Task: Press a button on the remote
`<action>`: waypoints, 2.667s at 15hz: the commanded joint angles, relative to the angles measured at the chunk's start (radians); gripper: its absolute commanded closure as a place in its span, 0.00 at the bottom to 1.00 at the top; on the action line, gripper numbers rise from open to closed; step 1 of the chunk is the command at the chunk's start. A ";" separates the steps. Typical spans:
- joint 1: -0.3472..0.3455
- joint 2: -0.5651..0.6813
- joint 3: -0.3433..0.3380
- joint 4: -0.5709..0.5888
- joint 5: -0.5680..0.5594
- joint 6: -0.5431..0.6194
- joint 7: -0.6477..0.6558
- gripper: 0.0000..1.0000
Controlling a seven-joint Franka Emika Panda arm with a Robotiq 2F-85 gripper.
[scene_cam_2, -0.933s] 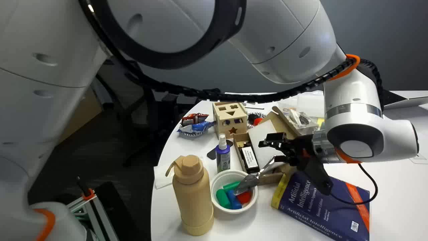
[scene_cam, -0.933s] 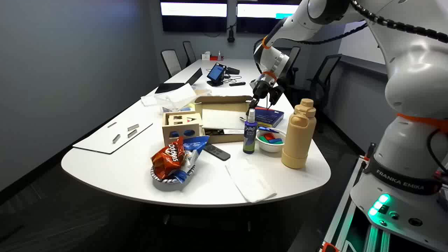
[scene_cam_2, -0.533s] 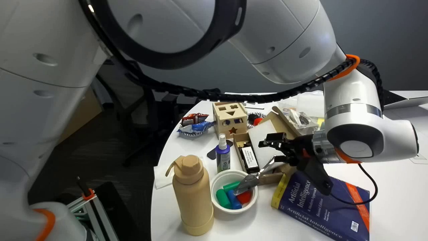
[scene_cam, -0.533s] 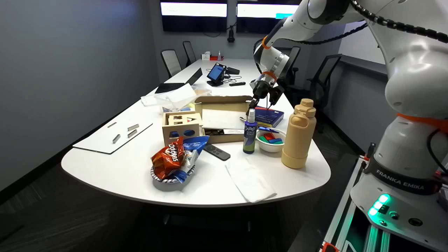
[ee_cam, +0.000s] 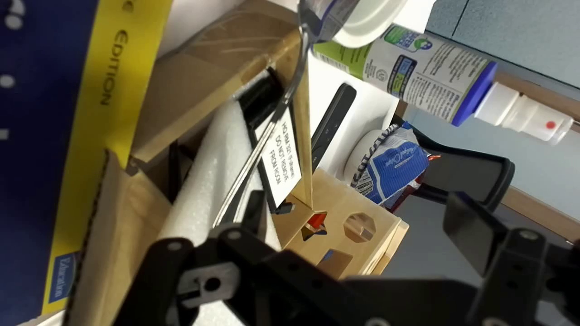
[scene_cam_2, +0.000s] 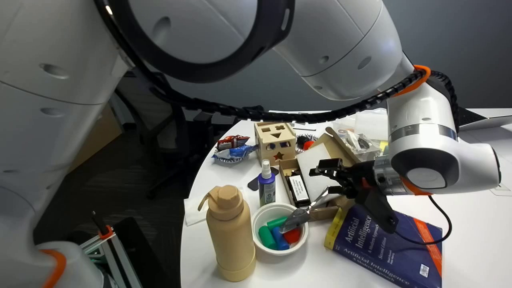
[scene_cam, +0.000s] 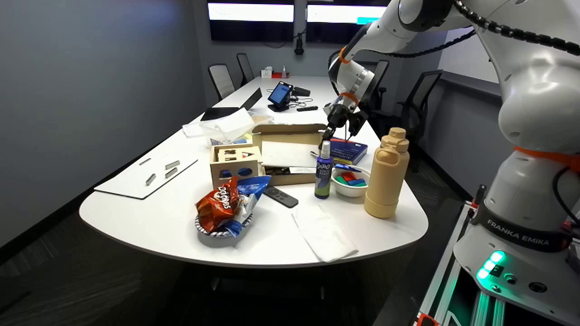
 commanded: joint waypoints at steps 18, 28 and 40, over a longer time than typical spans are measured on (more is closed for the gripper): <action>0.092 -0.208 0.010 -0.202 -0.042 0.319 -0.030 0.00; 0.311 -0.609 0.122 -0.672 -0.251 0.871 0.024 0.00; 0.457 -0.699 0.304 -0.988 -0.294 1.425 0.093 0.85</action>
